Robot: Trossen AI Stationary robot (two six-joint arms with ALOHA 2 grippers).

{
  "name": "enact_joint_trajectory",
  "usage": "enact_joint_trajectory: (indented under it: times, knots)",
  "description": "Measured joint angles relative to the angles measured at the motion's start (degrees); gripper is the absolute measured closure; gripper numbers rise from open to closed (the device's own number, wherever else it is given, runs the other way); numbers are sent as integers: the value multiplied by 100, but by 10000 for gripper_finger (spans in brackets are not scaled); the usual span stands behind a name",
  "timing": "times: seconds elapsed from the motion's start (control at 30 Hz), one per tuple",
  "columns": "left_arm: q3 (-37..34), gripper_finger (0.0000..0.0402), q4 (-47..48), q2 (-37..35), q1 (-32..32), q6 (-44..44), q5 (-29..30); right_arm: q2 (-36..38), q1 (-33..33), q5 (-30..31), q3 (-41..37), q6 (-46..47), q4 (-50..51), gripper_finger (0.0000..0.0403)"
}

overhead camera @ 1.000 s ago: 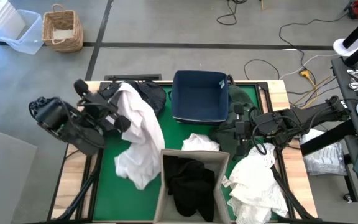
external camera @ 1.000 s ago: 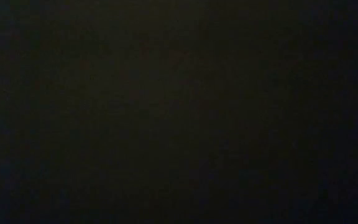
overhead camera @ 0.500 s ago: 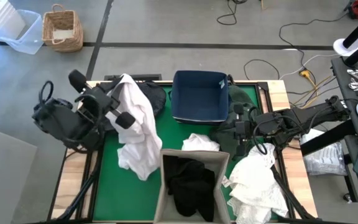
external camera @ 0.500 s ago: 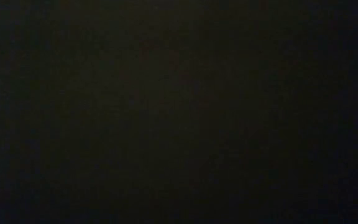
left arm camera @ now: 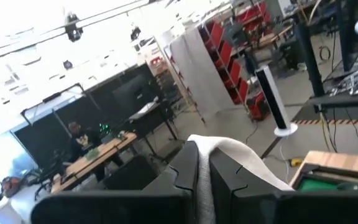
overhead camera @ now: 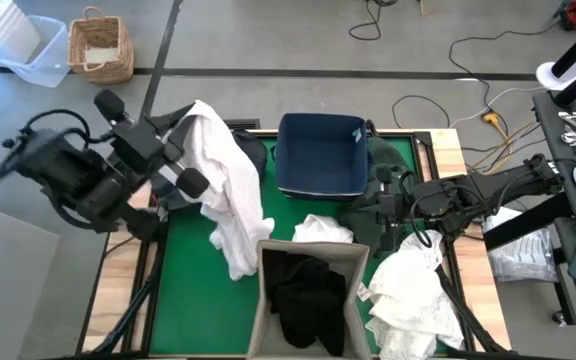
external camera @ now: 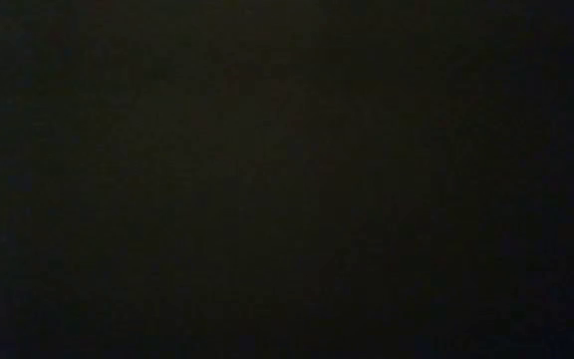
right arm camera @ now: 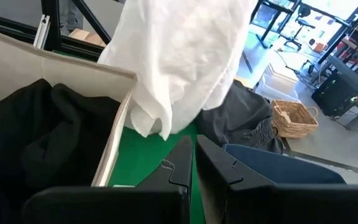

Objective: Sort clothes
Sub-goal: Put the white shirt into the blue laundry bin

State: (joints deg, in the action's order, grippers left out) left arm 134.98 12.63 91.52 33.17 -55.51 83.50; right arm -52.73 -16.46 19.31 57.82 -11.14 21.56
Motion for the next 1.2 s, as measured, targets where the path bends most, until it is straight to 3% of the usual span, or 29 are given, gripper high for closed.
enact_joint_trajectory:
  times: [0.23,0.53,1.2]
  knots:
    - [-4,401,-789,-71,0,-667,-660,0,0,0,0,4,-4,390]
    - [0,401,-1002,-84,0,-752,-1206,0,-1,7,0,14,-3,390]
    - [-7,401,-1013,-80,96,-876,-918,15,-1,24,472,400,-156,390]
